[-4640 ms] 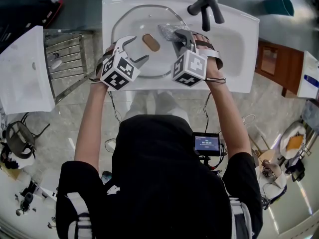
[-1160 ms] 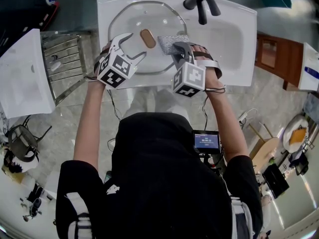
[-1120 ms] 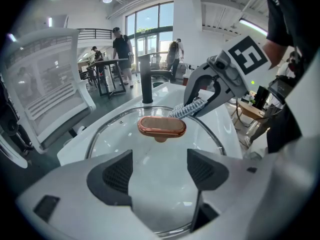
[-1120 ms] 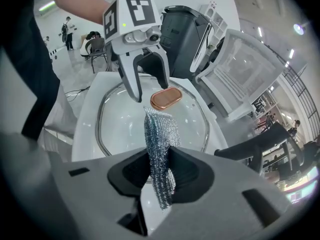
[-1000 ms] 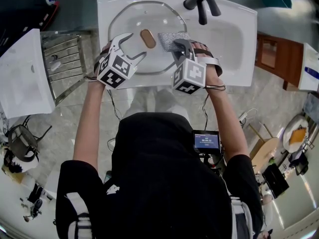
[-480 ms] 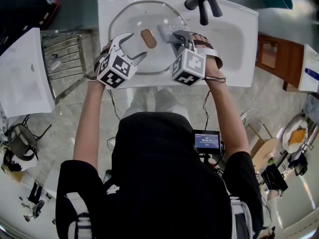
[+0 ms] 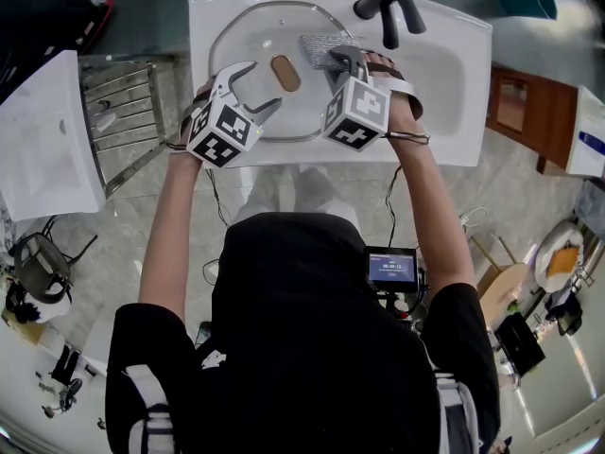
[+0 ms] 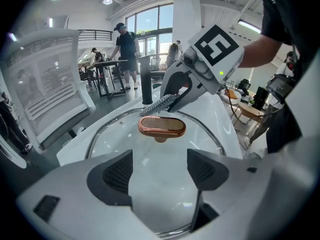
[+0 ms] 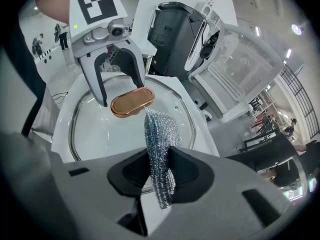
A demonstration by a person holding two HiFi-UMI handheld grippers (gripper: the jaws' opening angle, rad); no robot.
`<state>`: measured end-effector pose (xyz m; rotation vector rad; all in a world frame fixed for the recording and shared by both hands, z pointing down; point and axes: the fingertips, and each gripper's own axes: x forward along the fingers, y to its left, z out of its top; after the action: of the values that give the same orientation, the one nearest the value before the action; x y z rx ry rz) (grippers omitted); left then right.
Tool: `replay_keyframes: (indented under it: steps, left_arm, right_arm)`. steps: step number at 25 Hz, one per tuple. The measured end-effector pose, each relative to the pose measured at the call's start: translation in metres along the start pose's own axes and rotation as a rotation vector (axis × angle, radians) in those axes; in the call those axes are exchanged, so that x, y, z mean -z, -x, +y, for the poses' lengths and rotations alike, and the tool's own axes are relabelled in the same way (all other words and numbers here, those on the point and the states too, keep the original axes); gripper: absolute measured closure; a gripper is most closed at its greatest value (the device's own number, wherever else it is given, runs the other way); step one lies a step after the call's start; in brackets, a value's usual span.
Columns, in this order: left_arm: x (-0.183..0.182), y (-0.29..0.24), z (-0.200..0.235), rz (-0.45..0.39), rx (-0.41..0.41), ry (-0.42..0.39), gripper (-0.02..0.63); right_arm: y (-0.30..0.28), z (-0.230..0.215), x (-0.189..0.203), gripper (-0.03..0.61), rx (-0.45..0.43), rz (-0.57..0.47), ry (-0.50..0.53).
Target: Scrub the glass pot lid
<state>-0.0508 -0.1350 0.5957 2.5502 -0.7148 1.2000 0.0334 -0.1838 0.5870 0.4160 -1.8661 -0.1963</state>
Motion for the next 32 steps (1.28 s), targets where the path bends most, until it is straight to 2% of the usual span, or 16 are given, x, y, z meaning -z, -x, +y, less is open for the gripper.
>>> replay_keyframes:
  steps: [14,32]
  left_arm:
    - [-0.001,-0.001,0.001,-0.003,0.005,0.004,0.304]
    - [0.0,0.0,0.0,-0.001,0.0,0.0,0.304]
  right_arm:
    - [0.001,0.003,0.003,0.492,0.004,0.007,-0.021]
    - [0.016,0.032,0.011,0.491,-0.019,0.009,-0.062]
